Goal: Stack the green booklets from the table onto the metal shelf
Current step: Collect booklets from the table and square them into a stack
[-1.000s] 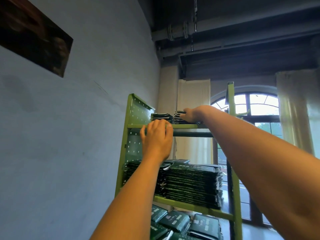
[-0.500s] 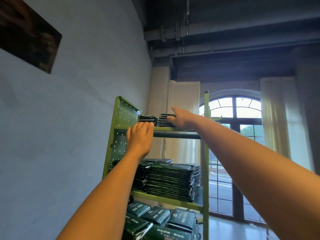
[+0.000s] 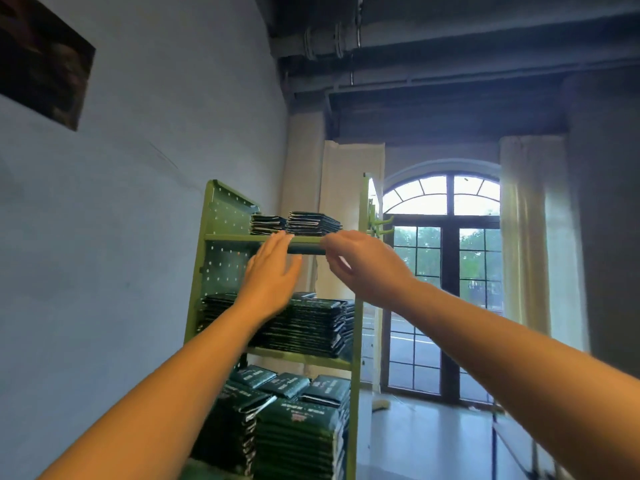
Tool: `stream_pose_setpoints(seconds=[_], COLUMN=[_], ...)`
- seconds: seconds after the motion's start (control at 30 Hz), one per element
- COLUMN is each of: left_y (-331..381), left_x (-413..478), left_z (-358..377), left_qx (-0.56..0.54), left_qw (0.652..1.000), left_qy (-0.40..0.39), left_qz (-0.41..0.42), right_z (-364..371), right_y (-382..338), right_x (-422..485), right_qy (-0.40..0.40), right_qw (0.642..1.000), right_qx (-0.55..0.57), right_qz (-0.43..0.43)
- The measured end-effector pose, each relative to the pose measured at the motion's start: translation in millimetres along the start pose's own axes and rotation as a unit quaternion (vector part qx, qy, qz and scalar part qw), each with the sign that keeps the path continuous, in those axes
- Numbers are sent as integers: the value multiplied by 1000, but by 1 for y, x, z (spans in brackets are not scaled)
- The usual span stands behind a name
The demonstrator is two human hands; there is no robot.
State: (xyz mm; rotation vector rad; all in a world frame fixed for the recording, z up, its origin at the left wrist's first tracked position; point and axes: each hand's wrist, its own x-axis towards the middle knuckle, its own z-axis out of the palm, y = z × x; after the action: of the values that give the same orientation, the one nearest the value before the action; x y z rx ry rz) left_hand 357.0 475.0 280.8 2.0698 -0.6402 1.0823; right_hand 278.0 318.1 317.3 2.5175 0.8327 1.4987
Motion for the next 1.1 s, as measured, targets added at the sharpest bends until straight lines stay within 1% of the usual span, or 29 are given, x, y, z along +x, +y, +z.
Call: stream_pose_setpoints(seconds=[0.07, 0.1, 0.17, 0.27, 0.33, 0.47, 0.53, 0.57, 0.63, 0.7, 0.73, 0.83, 0.9, 1.0, 1.1], left_y=[18, 26, 43, 63, 74, 88, 90, 93, 91, 96, 95, 102, 106, 117, 125], left_x=[-20, -28, -48, -80, -101, -136, -150, -167, -177, -197, -198, -227, -246, -271, -292], left_z=[1, 1, -1, 2, 8, 22, 30, 40, 46, 61, 61, 81, 95, 118, 139], left_qx=[-37, -38, -32, -31, -28, -25, -22, -28, -31, -47, -47, -48, -46, -11, -2], left_qw=[998, 997, 992, 966, 947, 910, 890, 878, 874, 862, 861, 836, 818, 796, 788], left_qy=[-25, -44, -116, -252, -317, -414, -455, -477, -485, -504, -506, -545, -571, -603, -614], left_qz=[32, 41, 42, 42, 44, 26, 12, 1, -4, -22, -22, -38, -51, -42, -50], right_z=[-5, -8, -14, -22, -24, -27, -28, -30, -30, -33, -30, -29, -28, -25, -21], right_y=[-1, -2, -6, -16, -21, -25, -25, -24, -20, -15, -11, -4, -2, 3, 10], right_x=[-24, -33, -59, -105, -135, -188, -212, -234, -254, -287, -292, -336, -363, -403, -433], right_qy=[-9, -14, -28, -49, -70, -137, -179, -214, -242, -283, -286, -343, -360, -373, -396], right_qw=[1000, 1000, 999, 997, 996, 987, 981, 973, 966, 952, 951, 926, 914, 900, 876], right_qx=[7, 9, 15, 34, 39, 47, 28, 22, 11, 25, 24, 20, 28, 44, 52], right_qz=[7, 12, 25, 42, 49, 67, 75, 82, 88, 112, 117, 155, 183, 222, 271])
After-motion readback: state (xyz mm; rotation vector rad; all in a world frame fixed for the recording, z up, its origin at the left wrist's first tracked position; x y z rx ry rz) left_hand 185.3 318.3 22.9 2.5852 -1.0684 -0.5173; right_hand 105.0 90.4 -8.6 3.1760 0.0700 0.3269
